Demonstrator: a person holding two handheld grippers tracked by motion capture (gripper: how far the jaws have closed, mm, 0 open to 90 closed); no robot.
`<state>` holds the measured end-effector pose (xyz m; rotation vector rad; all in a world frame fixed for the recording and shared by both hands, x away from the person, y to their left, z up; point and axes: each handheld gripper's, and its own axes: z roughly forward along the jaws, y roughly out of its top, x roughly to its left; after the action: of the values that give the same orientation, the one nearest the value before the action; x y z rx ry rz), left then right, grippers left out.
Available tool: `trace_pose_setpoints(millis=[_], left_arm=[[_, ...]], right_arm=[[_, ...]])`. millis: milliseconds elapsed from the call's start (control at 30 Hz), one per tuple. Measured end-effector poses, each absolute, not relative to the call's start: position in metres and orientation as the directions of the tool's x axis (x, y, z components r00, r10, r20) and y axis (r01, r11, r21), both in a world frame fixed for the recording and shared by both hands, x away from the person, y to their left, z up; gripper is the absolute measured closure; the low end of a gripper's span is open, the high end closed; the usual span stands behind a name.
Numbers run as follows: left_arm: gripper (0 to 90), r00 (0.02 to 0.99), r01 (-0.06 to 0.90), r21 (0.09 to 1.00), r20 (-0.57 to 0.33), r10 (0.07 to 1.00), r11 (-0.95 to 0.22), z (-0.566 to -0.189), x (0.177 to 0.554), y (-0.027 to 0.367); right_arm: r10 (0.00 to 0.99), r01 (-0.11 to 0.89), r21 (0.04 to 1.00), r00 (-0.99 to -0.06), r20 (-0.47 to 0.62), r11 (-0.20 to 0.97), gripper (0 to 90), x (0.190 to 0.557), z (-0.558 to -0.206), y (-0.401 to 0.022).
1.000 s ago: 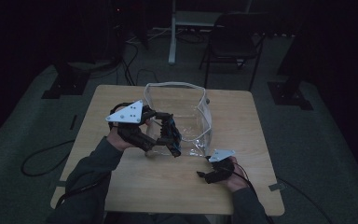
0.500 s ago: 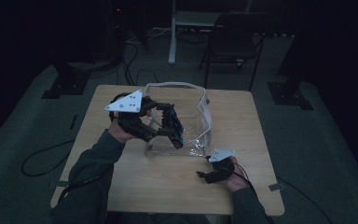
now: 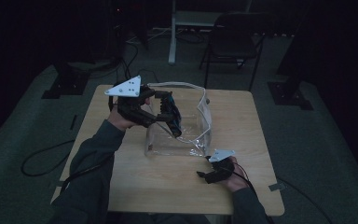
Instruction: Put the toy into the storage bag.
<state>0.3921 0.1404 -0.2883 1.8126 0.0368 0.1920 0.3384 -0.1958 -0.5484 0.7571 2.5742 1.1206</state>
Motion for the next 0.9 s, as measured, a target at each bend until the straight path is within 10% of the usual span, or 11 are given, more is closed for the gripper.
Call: trace_pose_setpoints(millis=[900], left_arm=[[24.6, 0.982, -0.015, 0.972, 0.058, 0.179, -0.234, -0.283, 0.438, 0.152]], right_arm=[[0.545, 0.367, 0.734, -0.838, -0.006, 0.572, 21.3, 0.338, -0.548, -0.196]])
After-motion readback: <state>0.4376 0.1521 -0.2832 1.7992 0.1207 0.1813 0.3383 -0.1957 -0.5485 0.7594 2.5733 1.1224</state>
